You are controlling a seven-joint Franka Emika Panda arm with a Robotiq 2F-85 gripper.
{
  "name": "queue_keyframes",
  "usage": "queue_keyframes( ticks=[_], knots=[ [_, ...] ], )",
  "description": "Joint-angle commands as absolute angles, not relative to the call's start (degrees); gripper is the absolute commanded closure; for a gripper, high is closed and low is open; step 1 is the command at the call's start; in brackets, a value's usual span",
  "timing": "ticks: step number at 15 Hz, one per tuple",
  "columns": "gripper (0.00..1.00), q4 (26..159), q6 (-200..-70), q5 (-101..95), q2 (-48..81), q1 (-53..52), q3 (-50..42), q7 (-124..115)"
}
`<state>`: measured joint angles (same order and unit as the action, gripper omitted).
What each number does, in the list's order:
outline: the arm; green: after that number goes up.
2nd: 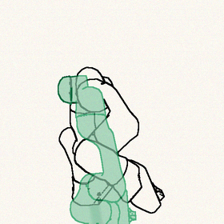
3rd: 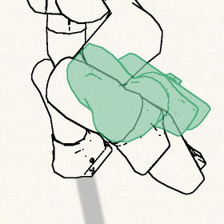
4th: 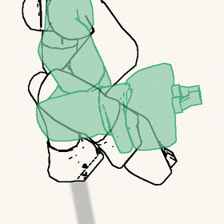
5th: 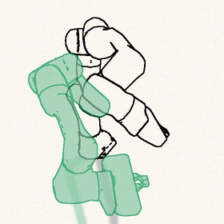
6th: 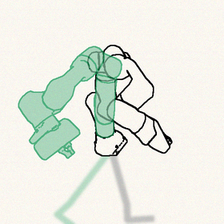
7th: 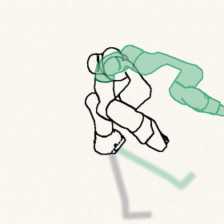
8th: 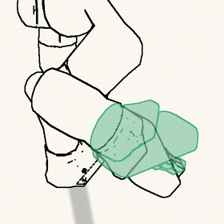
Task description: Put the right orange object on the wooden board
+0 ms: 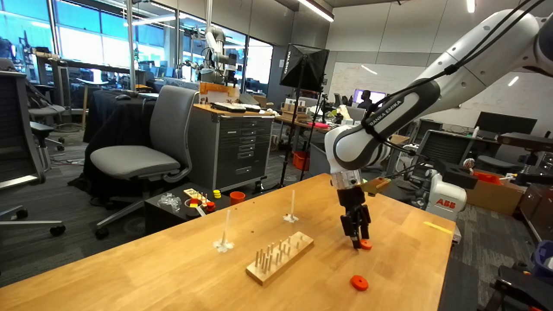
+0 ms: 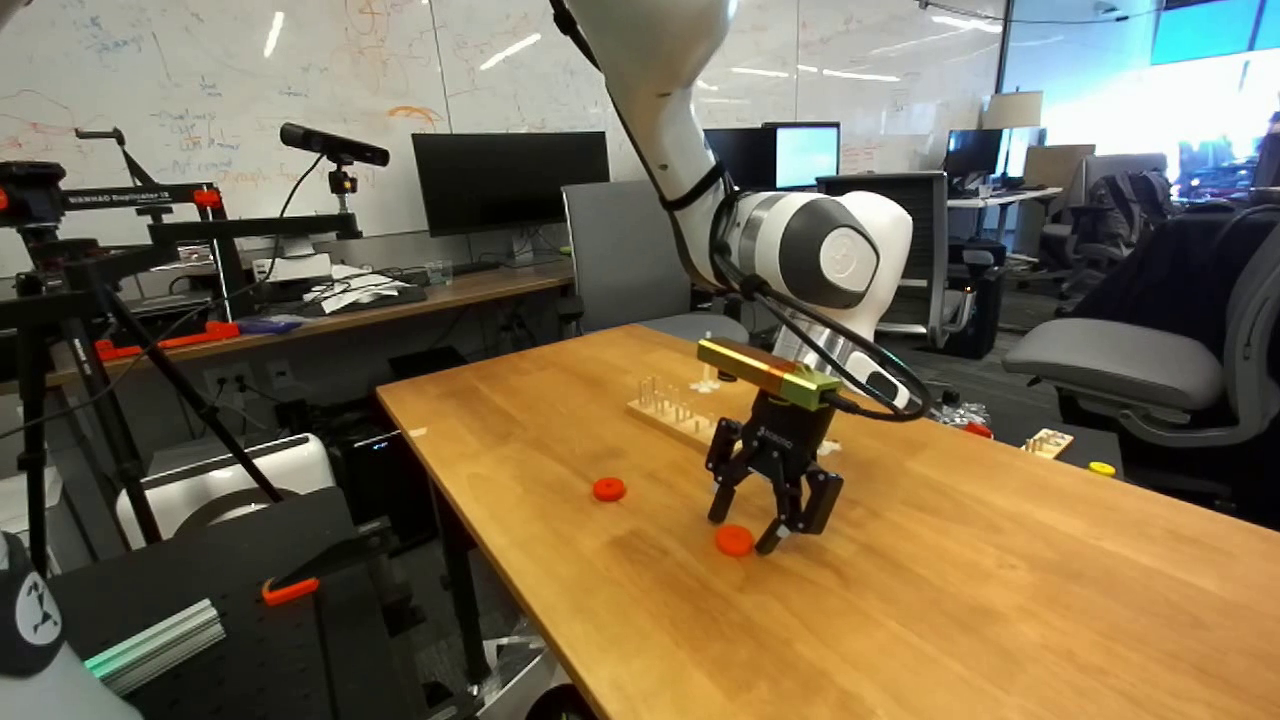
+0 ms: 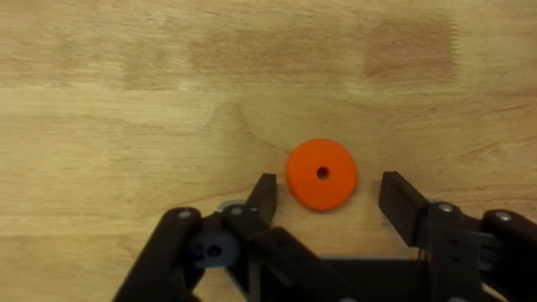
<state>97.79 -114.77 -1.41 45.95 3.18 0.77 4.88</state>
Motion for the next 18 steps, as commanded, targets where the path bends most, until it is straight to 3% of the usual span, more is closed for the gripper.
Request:
queue_keyframes(
  ticks=[1,3,5,18],
  knots=[
    [0.63,98.01,-112.19,-0.54,45.38,3.79,0.28,5.26],
    [0.8,97.52,-110.54,-0.61,45.44,4.03,0.16,5.44],
    [0.83,96.77,-108.4,-0.64,45.79,4.18,0.07,5.33],
    [0.84,92.41,-106.46,4.18,45.25,0.63,2.6,-0.67]
  ],
)
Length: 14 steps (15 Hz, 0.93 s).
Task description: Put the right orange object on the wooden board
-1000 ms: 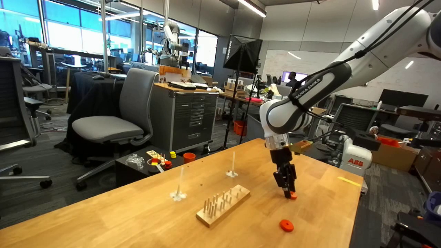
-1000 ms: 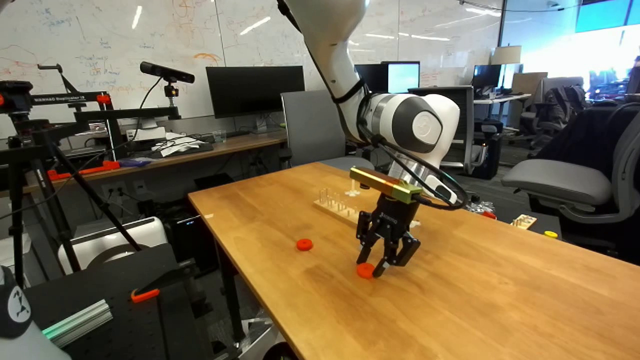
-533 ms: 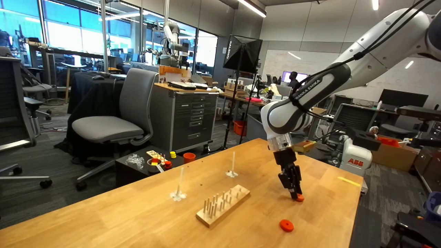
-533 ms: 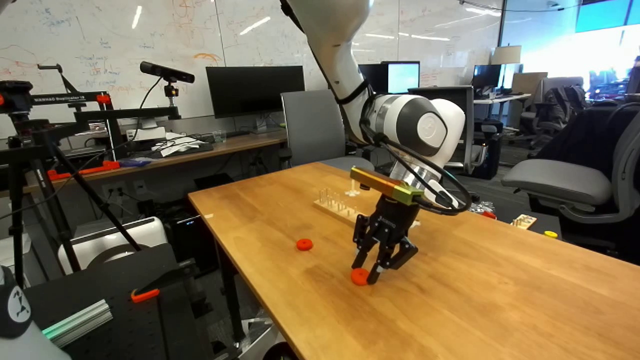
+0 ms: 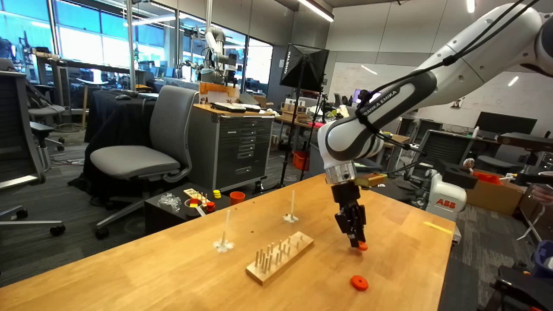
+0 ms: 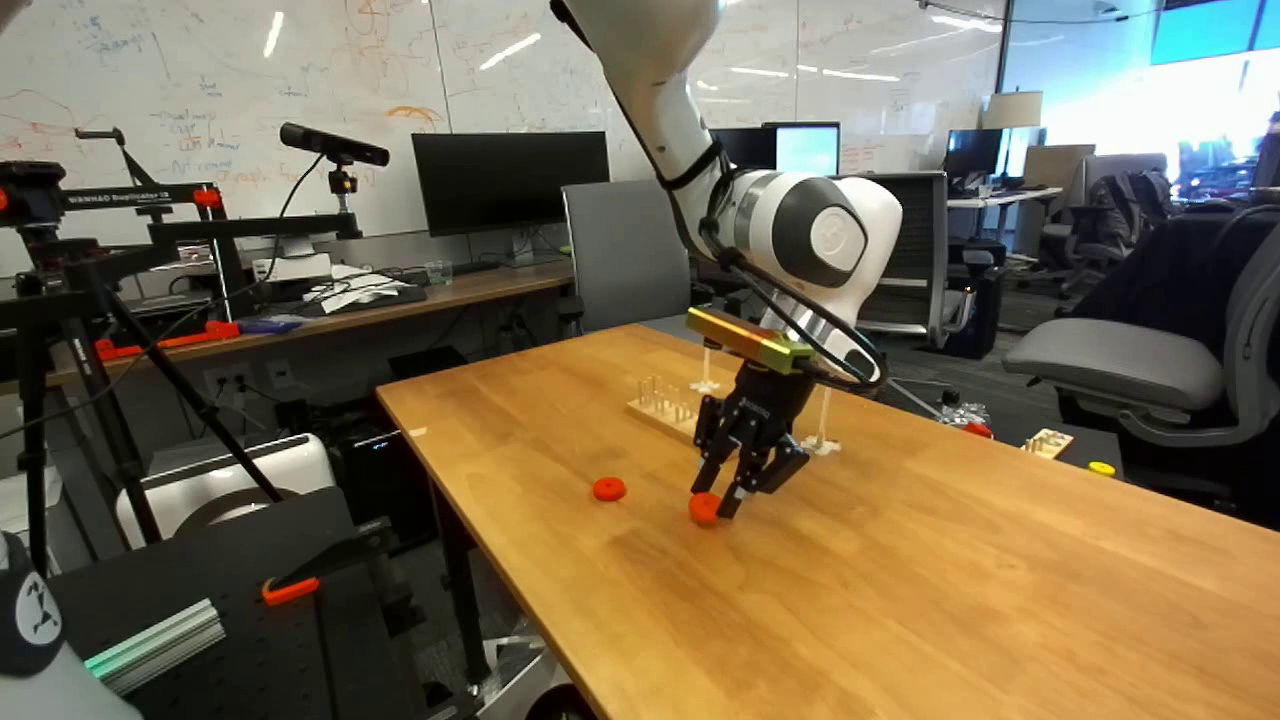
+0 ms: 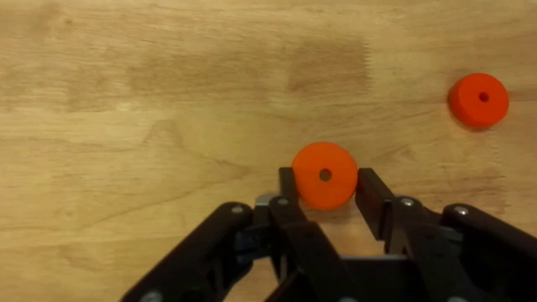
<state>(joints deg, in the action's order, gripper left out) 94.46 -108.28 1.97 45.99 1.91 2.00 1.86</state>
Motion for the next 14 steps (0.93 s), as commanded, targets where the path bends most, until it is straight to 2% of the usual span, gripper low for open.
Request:
queue_keyframes(
  ticks=[1,14],
  knots=[
    [0.84,91.58,-106.66,4.71,45.46,0.02,2.79,-1.68],
    [0.84,75.28,-103.32,7.34,51.08,-6.53,4.39,-10.48]
  ],
)
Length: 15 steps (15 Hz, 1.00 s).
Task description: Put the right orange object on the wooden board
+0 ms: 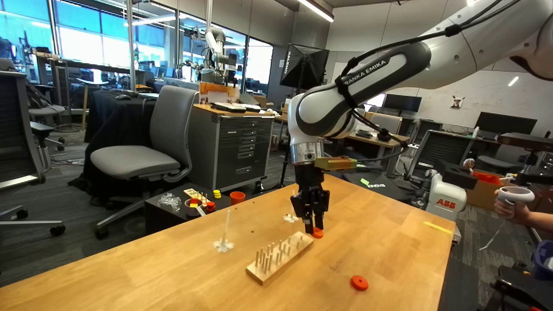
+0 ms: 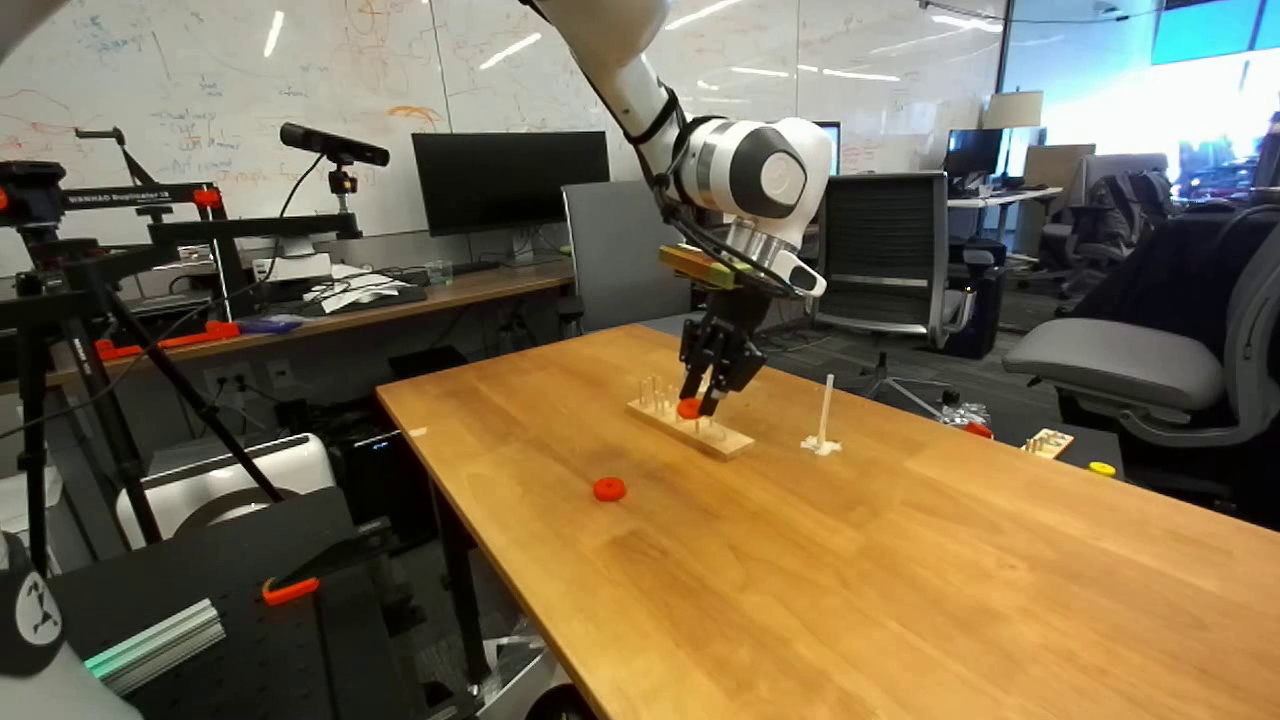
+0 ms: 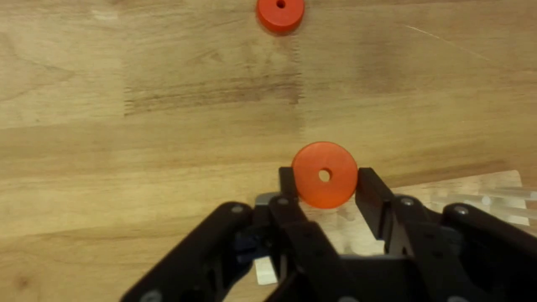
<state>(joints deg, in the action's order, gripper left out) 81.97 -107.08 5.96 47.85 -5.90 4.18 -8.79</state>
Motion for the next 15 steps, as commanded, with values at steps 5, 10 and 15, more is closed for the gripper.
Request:
queue_keyframes(
  ticks=[5,10,15],
  knots=[
    [0.84,67.66,-99.96,7.3,55.98,-7.19,4.26,-12.17],
    [0.84,60.75,-97.27,6.98,61.24,-7.83,4.39,-12.45],
    [0.84,56.07,-94.89,6.9,64.47,-8.56,4.48,-12.81]
  ],
)
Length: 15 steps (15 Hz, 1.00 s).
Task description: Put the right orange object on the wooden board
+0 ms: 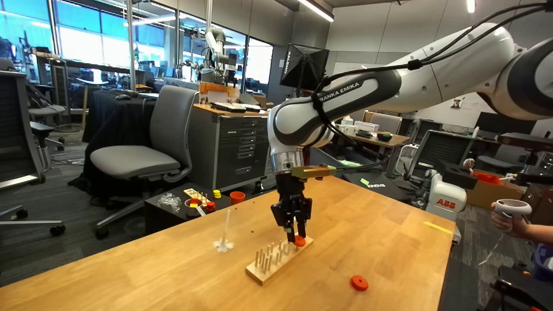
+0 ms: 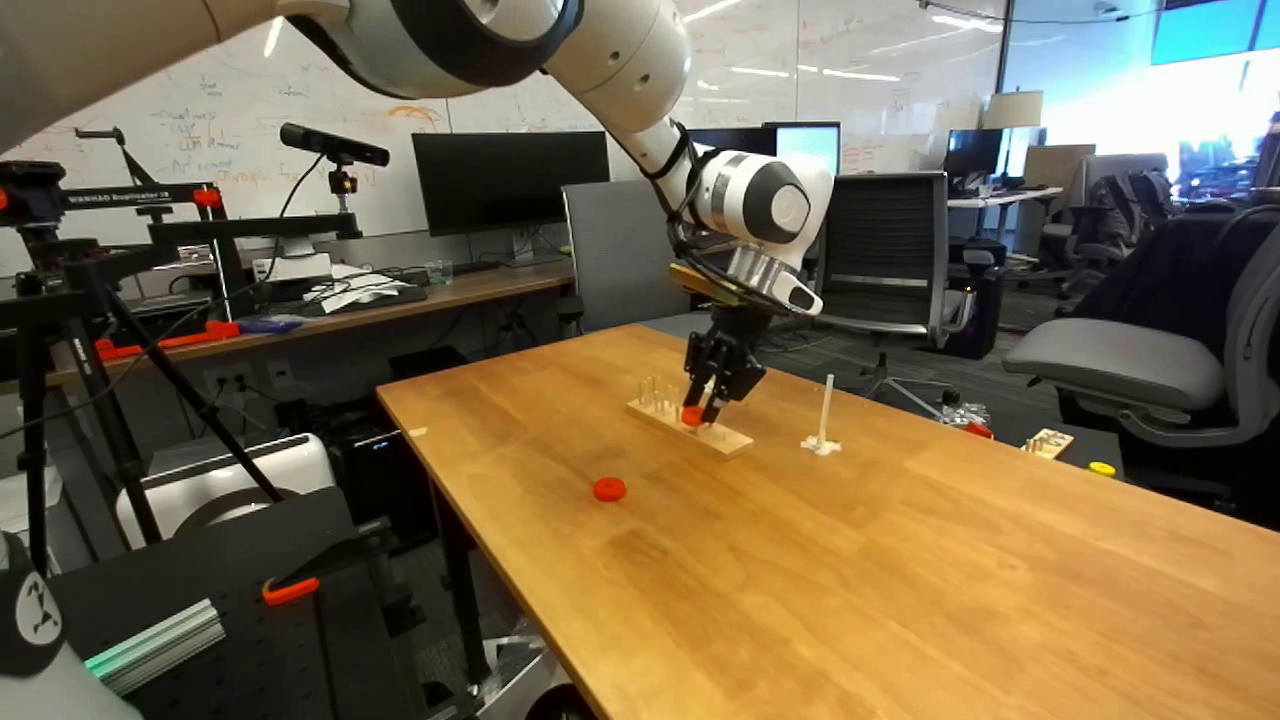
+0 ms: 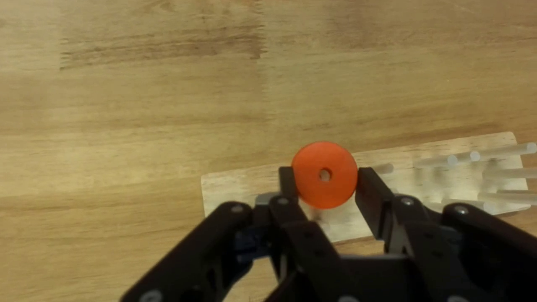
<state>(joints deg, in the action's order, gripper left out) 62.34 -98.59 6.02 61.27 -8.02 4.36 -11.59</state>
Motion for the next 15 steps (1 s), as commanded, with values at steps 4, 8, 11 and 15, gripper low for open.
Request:
queue_keyframes(
  ticks=[4,8,11,15],
  knots=[
    [0.84,53.05,-93.04,6.97,66.17,-8.63,4.42,-12.98],
    [0.84,50.2,-90.3,7.24,67.94,-8.08,4.45,-13.02],
    [0.84,48.2,-88.59,7.23,69.26,-7.88,4.33,-13.37],
    [0.84,45.77,-87.11,7.21,70.74,-7.68,4.28,-13.61]
  ],
)
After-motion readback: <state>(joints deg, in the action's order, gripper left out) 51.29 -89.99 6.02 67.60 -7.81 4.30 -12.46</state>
